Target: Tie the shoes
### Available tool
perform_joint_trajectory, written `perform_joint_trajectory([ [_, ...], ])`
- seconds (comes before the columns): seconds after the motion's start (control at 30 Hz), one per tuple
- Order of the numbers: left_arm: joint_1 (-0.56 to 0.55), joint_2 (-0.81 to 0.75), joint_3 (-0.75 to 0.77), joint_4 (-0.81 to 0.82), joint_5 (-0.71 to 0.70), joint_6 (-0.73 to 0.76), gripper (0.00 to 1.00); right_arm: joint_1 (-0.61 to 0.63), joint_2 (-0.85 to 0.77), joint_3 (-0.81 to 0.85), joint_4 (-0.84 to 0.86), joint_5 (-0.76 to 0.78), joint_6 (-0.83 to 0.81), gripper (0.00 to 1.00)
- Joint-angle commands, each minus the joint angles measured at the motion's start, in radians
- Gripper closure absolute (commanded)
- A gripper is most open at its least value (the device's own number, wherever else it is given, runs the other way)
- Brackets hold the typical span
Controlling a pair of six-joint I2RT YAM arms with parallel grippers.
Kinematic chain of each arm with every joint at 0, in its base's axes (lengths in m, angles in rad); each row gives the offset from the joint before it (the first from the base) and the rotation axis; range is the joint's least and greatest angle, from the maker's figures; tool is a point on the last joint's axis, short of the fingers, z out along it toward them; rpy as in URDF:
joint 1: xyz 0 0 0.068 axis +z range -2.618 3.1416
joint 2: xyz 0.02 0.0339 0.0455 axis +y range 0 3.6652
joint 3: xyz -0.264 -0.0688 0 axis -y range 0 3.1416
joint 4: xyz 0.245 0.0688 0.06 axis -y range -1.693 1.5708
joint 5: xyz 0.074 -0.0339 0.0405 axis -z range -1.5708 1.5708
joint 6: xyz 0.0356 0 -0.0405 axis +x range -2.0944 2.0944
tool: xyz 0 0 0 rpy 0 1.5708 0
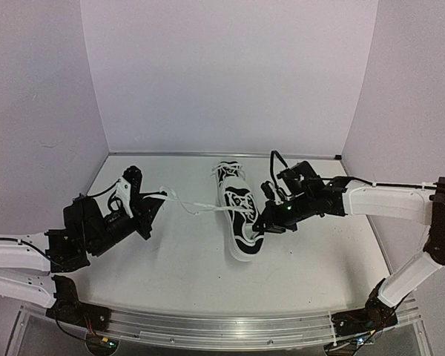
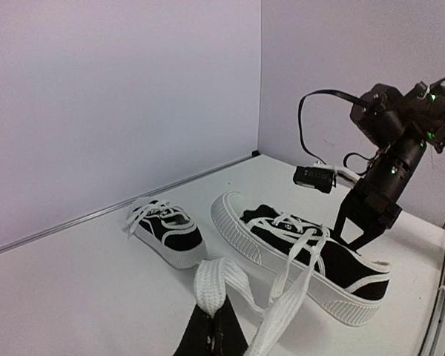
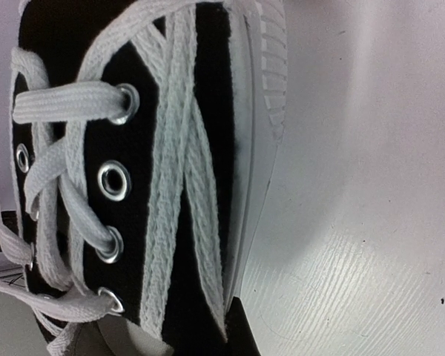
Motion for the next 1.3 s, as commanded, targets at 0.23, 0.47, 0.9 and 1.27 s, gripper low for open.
perform_joint_trajectory([
  [0.23, 0.0, 0.202, 0.075, -0.163, 0.018, -0.014, 1.0, 0.111, 0.109, -0.042, 0.182, 0.094, 0.14, 1.0],
  [0.47, 0.033, 0.339, 0.148, -0.291, 0.026, -0.073, 1.0, 0.161, 0.115, -0.054, 0.188, 0.072, 0.202, 0.65],
  [0.9, 0.095, 0.305, 0.202, -0.364, 0.213, -0.007, 1.0, 0.165, 0.022, 0.105, 0.146, -0.003, -0.127, 0.43],
  [1.27, 0.096, 0.305, 0.222, -0.352, 0.265, -0.005, 1.0, 0.187, 0.235, 0.356, 0.183, -0.19, -0.241, 0.6],
])
